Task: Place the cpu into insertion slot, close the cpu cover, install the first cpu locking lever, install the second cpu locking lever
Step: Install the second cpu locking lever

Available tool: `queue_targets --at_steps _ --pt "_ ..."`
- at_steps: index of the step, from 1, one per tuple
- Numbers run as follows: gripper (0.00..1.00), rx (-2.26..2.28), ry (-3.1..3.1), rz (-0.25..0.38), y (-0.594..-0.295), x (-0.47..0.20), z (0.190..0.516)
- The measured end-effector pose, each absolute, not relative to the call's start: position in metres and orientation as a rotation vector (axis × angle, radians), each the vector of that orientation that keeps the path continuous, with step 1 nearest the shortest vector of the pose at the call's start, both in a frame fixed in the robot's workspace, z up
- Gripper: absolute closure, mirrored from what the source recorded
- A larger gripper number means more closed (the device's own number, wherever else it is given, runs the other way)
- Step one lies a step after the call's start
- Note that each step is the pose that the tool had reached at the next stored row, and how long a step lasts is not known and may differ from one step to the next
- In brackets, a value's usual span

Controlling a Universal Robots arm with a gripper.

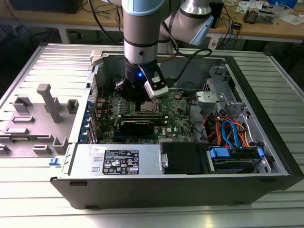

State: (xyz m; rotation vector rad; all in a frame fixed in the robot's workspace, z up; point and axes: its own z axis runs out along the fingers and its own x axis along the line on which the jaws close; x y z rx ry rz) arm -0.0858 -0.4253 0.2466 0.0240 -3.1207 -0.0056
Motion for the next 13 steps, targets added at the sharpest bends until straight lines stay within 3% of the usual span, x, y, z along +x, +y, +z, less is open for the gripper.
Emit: queue_targets --at_steps 13 --pt "0.89 0.024 -3.121 -0.015 -0.4268 -0.0885 0.246"
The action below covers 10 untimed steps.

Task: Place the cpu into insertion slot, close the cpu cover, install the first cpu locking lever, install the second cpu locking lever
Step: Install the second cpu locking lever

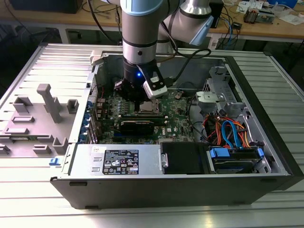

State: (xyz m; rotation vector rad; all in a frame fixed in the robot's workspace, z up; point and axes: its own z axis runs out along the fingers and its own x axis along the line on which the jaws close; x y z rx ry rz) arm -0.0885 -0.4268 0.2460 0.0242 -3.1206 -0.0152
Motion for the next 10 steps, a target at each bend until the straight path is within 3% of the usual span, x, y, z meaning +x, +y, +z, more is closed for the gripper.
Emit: queue_targets --at_steps 10 --pt "0.89 0.024 -3.12 -0.048 -0.4324 -0.0886 0.2432"
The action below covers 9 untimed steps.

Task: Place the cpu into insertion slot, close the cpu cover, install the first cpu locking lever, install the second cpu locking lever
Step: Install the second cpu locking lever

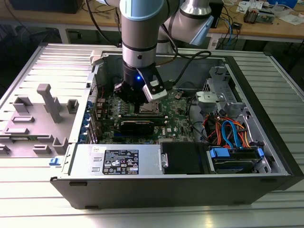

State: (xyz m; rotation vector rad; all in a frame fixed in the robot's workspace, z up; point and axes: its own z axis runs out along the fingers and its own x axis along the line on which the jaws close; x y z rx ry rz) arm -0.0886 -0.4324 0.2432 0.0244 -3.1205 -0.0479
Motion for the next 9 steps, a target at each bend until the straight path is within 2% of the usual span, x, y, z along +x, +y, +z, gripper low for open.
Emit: queue_targets --at_steps 4,9 --pt "0.89 0.025 -3.127 -0.048 -0.433 -0.091 0.258" --pt "0.89 0.024 -3.127 -0.059 -0.433 -0.089 0.255"
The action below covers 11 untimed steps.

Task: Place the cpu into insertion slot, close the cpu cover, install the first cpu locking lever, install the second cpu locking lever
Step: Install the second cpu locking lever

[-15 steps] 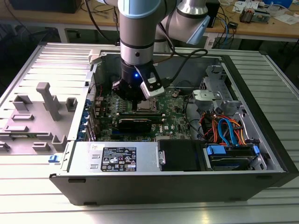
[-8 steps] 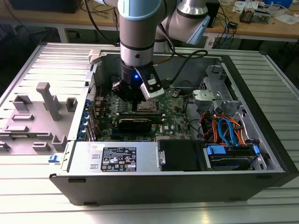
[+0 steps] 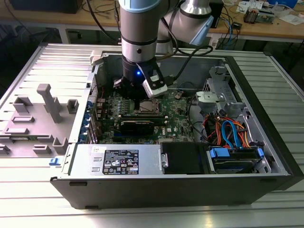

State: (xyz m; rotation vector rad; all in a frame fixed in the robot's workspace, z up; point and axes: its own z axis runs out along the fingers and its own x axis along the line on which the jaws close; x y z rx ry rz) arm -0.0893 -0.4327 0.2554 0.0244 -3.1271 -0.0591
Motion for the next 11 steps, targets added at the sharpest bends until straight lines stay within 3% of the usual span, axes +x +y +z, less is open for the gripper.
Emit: queue_targets --at_steps 11 --pt "0.89 0.025 -3.126 -0.112 -0.433 -0.09 0.243"
